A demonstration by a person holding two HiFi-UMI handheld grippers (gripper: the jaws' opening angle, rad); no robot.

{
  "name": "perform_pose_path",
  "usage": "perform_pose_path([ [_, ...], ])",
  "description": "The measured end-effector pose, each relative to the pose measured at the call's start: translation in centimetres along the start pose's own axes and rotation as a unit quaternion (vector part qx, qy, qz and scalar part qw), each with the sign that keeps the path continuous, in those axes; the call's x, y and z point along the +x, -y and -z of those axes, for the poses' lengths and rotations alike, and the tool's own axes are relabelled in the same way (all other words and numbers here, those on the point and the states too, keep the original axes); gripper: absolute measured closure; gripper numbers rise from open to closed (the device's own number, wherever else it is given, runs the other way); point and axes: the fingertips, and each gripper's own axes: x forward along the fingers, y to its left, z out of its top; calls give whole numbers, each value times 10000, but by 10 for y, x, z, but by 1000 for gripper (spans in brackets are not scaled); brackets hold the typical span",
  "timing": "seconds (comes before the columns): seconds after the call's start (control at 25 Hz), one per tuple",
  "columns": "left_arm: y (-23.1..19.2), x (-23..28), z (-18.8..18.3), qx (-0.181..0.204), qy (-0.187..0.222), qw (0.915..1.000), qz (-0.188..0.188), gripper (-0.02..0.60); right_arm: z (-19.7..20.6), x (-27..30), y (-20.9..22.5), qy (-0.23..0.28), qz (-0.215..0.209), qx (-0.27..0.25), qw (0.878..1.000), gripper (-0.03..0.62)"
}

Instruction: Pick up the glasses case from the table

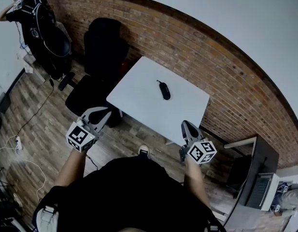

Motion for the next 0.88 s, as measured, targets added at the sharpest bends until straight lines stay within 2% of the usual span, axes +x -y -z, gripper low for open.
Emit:
perform_pose_path([
  [0.32, -4, 31, 7, -78, -252, 9996, 141, 557, -9, 13, 27, -31, 6, 25, 10000, 579],
  [0.88, 0, 76, 18, -163, -400, 9986, 314, 557, -5, 21, 60, -104, -23, 126, 9999, 579],
])
